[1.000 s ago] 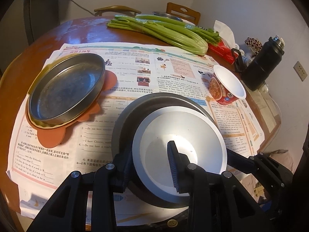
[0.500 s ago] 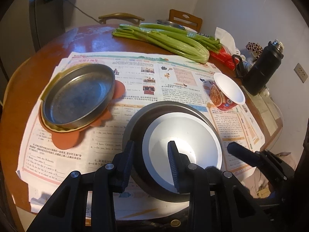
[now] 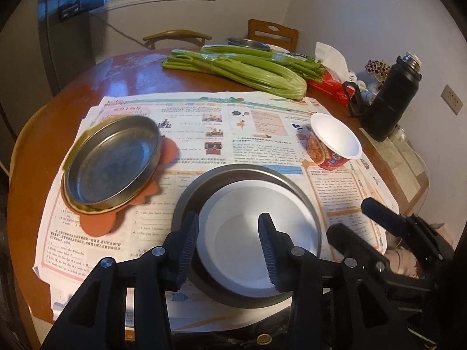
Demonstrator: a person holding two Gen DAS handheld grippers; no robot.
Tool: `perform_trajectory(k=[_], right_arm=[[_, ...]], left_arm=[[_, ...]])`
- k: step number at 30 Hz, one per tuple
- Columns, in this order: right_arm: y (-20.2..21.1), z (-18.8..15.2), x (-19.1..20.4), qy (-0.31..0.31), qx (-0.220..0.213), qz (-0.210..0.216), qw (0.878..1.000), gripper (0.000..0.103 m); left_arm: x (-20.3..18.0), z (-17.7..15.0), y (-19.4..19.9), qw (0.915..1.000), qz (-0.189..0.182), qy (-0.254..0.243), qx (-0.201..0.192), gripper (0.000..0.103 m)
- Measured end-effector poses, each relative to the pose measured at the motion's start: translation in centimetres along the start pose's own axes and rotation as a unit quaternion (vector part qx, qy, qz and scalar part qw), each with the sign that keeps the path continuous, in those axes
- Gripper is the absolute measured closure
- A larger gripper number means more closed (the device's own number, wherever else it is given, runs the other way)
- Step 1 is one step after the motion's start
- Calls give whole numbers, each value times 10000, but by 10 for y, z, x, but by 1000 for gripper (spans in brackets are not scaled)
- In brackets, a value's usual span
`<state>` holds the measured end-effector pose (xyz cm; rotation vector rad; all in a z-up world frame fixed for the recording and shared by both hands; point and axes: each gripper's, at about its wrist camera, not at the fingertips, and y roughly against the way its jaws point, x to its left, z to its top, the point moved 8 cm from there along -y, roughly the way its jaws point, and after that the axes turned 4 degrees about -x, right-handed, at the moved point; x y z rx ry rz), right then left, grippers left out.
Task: Organize plates and bowls
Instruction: 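Move the left tool toward the second white red-printed bowl, then grasp the rim of the white red-printed bowl with the left tool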
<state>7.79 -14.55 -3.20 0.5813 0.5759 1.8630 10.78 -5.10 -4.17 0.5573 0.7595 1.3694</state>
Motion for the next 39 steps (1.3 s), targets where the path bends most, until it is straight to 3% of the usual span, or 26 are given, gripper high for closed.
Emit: perform_trajectory(k=[24, 39], right_arm=[[7, 22, -96, -730, -236, -688, 9947, 41], [-25, 29, -163, -1009, 17, -1129, 9885, 41]], left_arm=[[-86, 52, -43, 9958, -436, -803, 48, 59], [-128, 86, -101, 9941, -709, -757, 303, 58]])
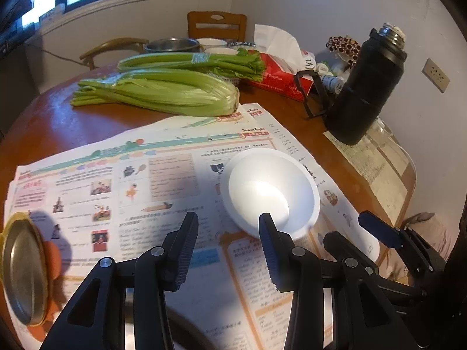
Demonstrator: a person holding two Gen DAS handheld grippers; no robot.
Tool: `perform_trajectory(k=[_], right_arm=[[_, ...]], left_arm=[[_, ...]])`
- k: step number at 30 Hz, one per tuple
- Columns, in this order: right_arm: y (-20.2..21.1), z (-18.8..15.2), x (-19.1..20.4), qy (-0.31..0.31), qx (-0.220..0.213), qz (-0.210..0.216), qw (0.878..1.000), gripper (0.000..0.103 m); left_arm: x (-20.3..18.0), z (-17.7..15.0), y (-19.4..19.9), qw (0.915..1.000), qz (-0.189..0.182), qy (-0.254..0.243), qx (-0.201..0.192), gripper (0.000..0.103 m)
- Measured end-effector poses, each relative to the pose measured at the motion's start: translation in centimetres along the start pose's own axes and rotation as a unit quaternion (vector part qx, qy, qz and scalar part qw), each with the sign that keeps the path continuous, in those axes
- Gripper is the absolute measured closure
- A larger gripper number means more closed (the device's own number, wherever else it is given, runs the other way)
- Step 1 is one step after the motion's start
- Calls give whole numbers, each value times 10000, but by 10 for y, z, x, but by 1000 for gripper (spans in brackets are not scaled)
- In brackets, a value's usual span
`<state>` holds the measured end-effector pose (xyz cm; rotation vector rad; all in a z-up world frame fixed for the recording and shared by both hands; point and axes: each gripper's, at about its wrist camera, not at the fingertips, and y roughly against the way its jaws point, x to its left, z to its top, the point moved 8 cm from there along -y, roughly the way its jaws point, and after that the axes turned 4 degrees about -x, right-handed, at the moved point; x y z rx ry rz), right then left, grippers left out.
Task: Organize plates and bowls
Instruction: 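Grasp the rim of the white red-printed bowl with the left tool, then lift the white bowl with the left tool and carry it over the steel bowl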
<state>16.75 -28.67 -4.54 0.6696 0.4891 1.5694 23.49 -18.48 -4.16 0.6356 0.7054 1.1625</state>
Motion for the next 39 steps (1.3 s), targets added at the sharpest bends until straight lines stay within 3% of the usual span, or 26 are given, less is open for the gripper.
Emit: perform_trajectory(k=[12, 20, 29, 39], right_arm=[[-38, 15, -14, -48, 249, 57, 9997, 41], [-58, 9, -3, -34, 517, 464, 9976, 41], [-62, -2, 19, 84, 642, 820, 9945, 41], [-55, -9, 41, 258, 701, 1030, 9919, 41]], left_arm=[[1, 9, -38, 9992, -36, 279, 290, 58], [-1, 8, -59, 9980, -77, 362, 506, 58], [7, 6, -69, 9966, -61, 540, 620, 58], [1, -4, -75, 9947, -296, 519, 837, 58]])
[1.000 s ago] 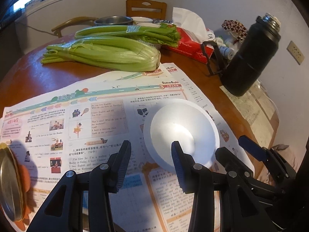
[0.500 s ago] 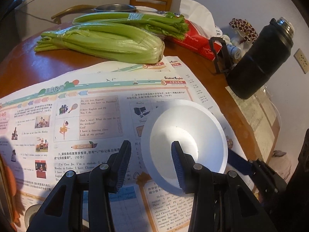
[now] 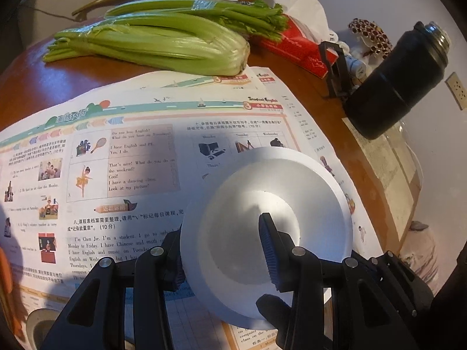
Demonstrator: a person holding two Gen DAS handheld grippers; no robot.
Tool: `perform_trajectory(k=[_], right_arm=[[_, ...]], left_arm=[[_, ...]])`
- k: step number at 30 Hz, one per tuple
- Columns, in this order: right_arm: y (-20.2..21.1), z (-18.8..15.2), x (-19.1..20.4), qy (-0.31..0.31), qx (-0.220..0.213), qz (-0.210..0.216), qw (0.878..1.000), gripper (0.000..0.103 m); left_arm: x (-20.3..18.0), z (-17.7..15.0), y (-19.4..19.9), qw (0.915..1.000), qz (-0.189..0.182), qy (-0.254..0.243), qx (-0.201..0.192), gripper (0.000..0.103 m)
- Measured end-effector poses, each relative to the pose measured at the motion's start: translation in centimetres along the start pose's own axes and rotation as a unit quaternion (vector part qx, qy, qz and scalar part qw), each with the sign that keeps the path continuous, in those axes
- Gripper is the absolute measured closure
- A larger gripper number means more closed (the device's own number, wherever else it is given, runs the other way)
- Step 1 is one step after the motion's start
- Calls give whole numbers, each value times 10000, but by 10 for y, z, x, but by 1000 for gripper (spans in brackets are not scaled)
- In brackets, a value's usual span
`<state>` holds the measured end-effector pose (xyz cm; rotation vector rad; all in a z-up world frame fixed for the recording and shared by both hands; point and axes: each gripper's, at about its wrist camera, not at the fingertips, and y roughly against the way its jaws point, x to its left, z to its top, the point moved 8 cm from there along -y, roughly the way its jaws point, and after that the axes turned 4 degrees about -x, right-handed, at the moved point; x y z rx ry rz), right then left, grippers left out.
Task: Organize plates and bowls
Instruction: 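Lift the white bowl with the left tool and carry it over the steel bowl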
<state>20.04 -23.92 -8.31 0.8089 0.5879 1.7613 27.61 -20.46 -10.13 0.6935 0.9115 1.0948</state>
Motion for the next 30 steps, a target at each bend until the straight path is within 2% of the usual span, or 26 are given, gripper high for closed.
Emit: perform_trajectory(k=[14, 30], right_arm=[[26, 3, 15, 163, -248, -87, 9995, 41], [60, 2, 57, 535, -559, 43, 9970, 41]], left_arm=[[-4, -4, 40, 9992, -83, -106, -372, 58], [7, -21, 96, 9963, -45, -47, -859, 58]])
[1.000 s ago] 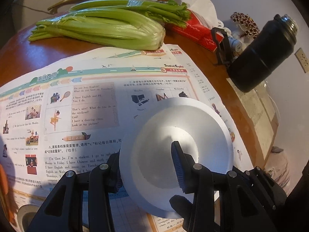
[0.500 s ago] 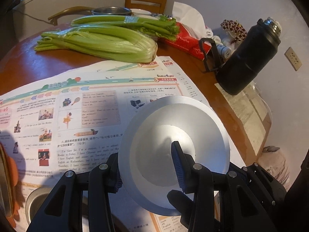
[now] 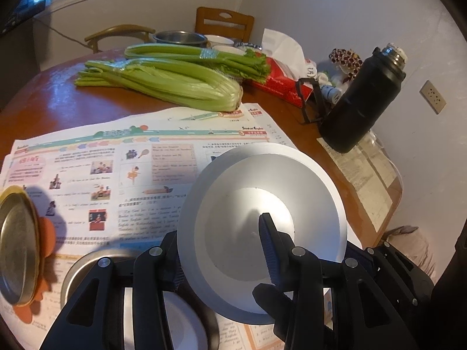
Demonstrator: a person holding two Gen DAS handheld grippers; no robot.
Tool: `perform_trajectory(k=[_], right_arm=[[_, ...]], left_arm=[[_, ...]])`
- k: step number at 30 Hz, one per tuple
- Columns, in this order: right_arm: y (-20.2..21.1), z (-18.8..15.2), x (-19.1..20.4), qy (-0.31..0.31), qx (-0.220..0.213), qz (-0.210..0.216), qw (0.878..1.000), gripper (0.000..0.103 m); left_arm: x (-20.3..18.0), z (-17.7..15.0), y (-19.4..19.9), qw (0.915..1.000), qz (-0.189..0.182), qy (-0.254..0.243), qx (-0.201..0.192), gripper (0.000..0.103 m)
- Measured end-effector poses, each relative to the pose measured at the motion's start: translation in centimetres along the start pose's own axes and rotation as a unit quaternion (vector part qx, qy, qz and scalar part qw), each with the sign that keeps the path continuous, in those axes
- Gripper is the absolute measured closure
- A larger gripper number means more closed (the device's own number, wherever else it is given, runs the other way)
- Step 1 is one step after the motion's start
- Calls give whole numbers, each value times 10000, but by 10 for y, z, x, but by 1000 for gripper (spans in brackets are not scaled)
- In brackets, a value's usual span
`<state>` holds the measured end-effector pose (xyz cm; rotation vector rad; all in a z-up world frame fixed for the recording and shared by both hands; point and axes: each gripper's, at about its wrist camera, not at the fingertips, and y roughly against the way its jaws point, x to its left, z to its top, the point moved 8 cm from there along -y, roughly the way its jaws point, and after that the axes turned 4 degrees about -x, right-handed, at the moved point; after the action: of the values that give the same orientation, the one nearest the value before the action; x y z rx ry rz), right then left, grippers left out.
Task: Organize plates and bowls
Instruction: 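Lift the white bowl with the left tool and carry it over the steel bowl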
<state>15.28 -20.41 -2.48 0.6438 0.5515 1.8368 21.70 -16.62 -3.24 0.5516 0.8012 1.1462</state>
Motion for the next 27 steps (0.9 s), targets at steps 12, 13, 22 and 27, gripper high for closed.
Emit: perform_trajectory(k=[12, 13, 22, 27], right_arm=[[18, 0, 47, 436, -155, 136, 9988, 41], [19, 0, 52, 465, -164, 151, 9987, 41], [23, -4, 86, 568, -105, 470, 9972, 41], [24, -8, 102, 703, -82, 536, 9960, 41]], left_arm=[[30, -12, 50, 9991, 128, 190, -348, 58], [32, -13, 53, 9990, 139, 202, -370, 58], [57, -25, 86, 9977, 258, 328, -538, 58], [68, -32, 96, 9969, 309, 421, -583, 58]])
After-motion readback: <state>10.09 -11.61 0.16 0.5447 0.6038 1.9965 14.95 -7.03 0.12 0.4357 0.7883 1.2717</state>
